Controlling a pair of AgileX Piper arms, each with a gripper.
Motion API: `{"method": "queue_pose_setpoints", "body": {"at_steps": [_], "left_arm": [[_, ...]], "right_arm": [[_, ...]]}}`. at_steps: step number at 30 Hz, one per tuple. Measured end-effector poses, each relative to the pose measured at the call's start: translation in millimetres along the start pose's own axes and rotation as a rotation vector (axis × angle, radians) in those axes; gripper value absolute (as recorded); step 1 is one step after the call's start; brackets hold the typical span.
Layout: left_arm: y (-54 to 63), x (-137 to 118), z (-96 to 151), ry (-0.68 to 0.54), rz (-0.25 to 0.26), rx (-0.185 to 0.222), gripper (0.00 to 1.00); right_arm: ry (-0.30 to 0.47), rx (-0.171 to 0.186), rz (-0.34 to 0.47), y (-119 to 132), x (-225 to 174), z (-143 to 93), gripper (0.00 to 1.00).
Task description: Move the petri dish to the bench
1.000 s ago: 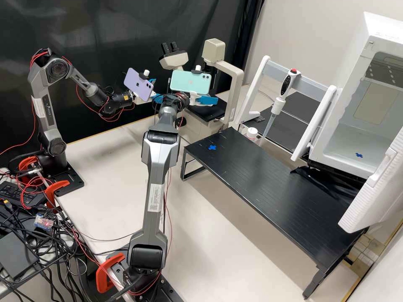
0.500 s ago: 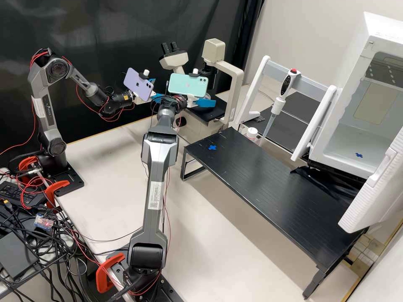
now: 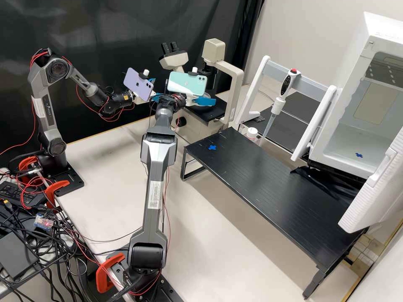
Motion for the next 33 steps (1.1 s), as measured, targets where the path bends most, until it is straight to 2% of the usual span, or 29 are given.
{"method": "queue_pose_setpoints", "body": {"at_steps": [8,9,15,23,33], "left_arm": [[0.3,0.0,0.3,-0.004,0.004,0.003,1.00],[0.3,0.0,0.3,-0.004,0.004,0.003,1.00],[0.3,0.0,0.3,-0.004,0.004,0.003,1.00],[-1.3,0.1,0.6,-0.007,-0.011,0.015,1.00],[-1.7,0.1,1.5,-0.018,-0.015,0.024,1.00]], "right_arm": [[0.016,0.011,0.006,0.9,-2.2,-6.1,0.00],[0.015,0.011,0.007,1.2,-1.9,-5.7,1.00],[0.017,0.011,0.005,0.0,-2.9,-7.1,1.00],[-0.014,-0.013,-0.023,-11.6,-1.2,3.2,1.00],[-0.024,-0.017,-0.019,-8.4,-2.9,5.5,1.00]]}}
